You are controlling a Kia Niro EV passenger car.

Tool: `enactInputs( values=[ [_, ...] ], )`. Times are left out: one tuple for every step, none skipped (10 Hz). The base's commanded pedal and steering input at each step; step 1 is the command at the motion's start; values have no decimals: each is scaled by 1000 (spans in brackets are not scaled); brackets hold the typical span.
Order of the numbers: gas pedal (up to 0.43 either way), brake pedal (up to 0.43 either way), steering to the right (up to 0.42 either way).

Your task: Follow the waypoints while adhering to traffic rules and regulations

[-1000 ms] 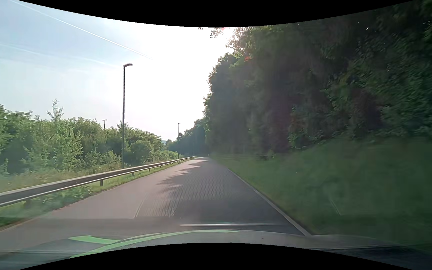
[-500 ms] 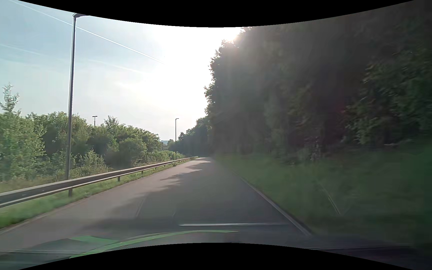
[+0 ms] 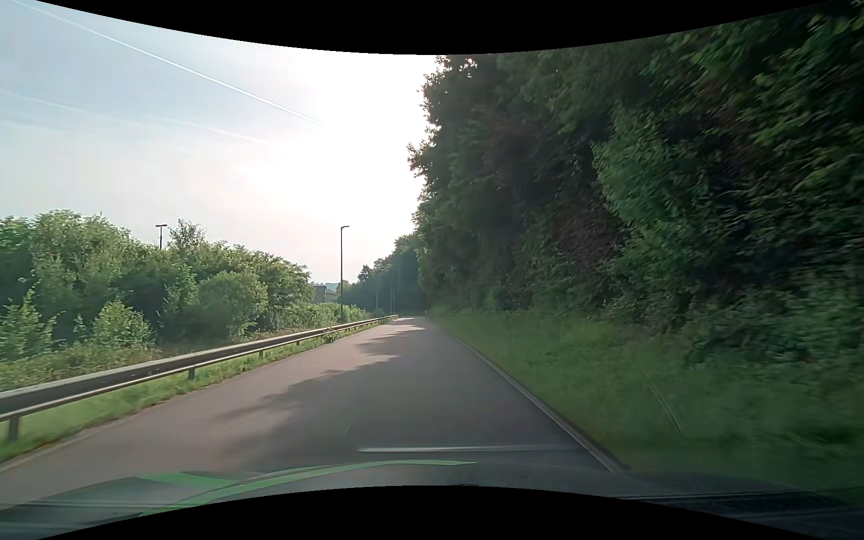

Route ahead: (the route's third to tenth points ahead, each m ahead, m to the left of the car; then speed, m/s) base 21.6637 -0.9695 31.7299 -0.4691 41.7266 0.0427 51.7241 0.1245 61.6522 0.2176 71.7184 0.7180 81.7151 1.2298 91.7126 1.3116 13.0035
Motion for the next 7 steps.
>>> enactInputs(
  values=[
    [157,0,-6],
    [157,0,-6],
    [157,0,-5],
    [157,0,-5],
    [157,0,-5],
    [157,0,-5],
    [157,0,-5]
  ],
)
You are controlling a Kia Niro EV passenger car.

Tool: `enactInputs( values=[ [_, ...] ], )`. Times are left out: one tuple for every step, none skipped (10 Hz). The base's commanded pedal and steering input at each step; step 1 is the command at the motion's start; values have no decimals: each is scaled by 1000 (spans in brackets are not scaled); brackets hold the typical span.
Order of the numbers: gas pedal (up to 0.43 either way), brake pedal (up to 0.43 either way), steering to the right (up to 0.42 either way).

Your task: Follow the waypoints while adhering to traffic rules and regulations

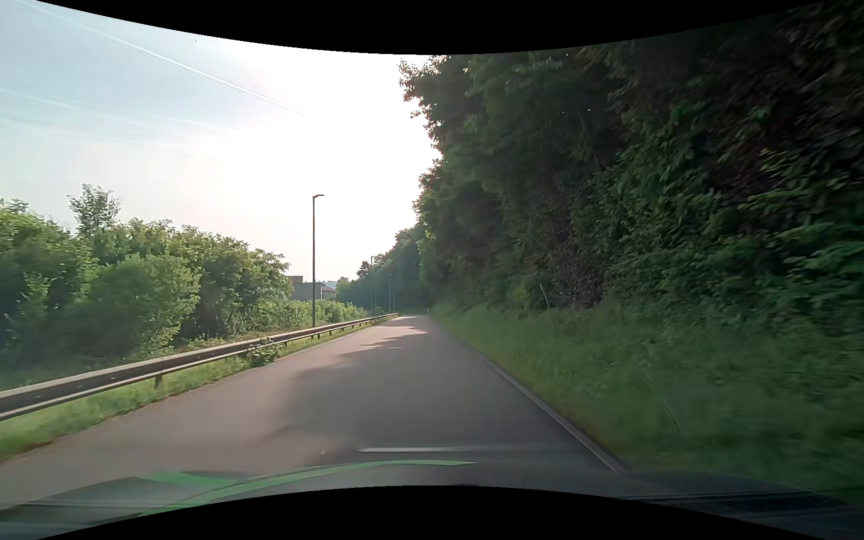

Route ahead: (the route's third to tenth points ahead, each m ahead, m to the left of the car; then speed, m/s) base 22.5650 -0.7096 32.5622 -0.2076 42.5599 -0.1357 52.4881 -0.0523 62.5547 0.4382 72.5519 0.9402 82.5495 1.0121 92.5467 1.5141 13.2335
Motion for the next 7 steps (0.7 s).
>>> enactInputs(
  values=[
    [157,0,-5],
    [157,0,-5],
    [157,0,-5],
    [157,0,-5],
    [157,0,-5],
    [157,0,-5],
    [157,0,-5]
  ],
)
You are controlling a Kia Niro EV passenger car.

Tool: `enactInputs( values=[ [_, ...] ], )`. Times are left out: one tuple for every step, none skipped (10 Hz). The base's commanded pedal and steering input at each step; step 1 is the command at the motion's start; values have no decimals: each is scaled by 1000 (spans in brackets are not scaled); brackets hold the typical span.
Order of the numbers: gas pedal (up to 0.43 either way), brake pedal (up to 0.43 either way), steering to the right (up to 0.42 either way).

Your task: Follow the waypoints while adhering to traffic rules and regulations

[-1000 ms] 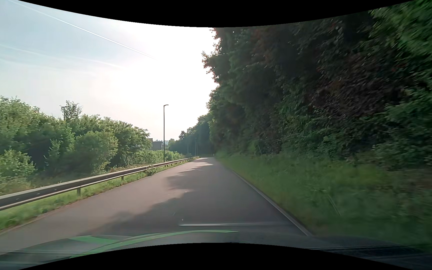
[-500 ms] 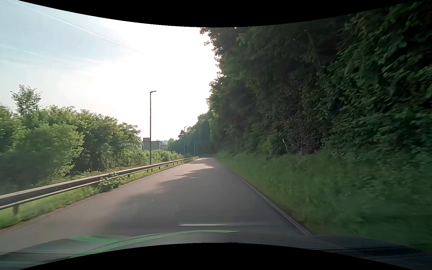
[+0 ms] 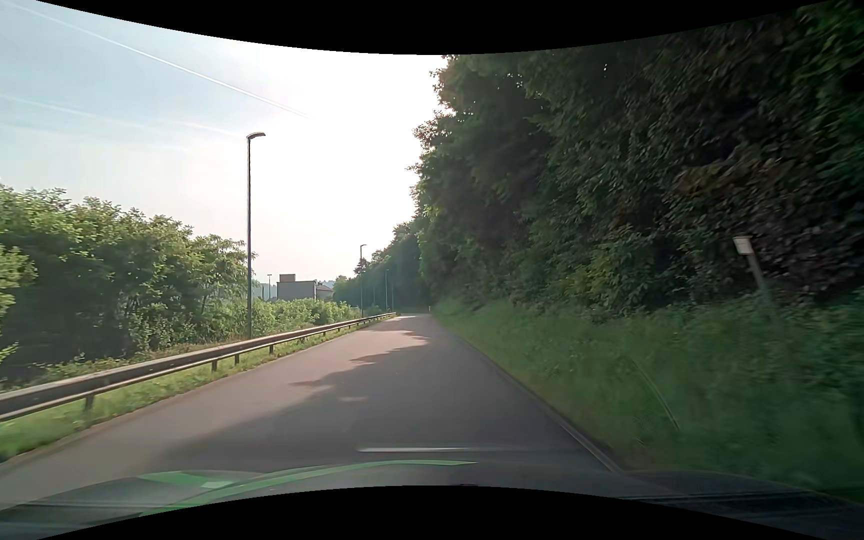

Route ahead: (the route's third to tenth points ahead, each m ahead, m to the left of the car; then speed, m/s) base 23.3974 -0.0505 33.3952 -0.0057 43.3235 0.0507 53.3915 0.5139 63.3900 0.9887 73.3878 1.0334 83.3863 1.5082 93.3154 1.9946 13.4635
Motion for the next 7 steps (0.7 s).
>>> enactInputs(
  values=[
    [157,0,-5],
    [157,0,-5],
    [157,0,-5],
    [157,0,-5],
    [157,0,-5],
    [157,0,-5],
    [157,0,-6]
  ],
)
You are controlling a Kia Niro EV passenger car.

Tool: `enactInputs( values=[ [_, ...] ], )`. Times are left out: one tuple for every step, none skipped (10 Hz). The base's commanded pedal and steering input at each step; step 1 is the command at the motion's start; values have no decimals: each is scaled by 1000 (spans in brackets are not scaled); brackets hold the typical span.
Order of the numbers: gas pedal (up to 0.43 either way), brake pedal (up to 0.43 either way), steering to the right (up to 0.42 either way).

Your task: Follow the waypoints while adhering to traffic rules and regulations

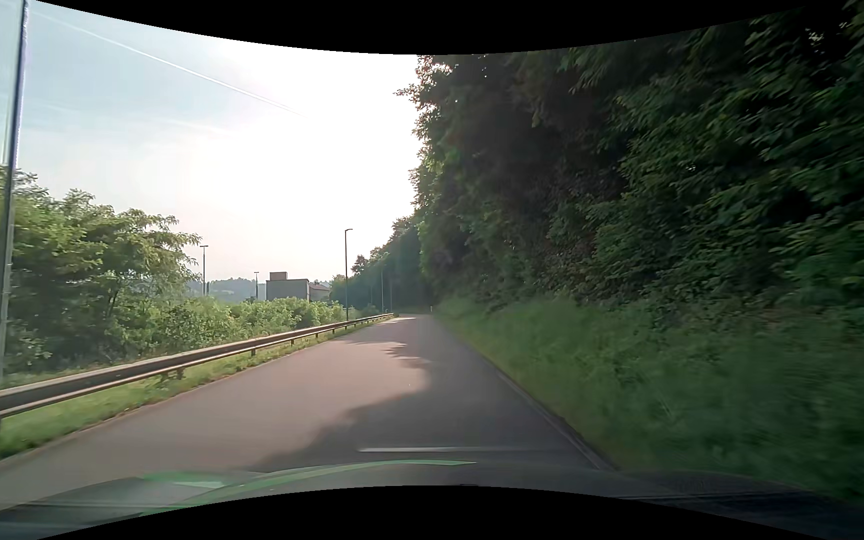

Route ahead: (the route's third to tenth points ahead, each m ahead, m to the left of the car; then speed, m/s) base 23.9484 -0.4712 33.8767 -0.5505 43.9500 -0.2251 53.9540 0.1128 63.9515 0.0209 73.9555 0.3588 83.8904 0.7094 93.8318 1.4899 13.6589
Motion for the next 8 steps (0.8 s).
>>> enactInputs(
  values=[
    [150,0,-6],
    [118,0,-6],
    [118,0,-8],
    [118,0,-10],
    [118,0,-11],
    [118,0,-11],
    [118,0,-11],
    [79,0,-9]
  ],
)
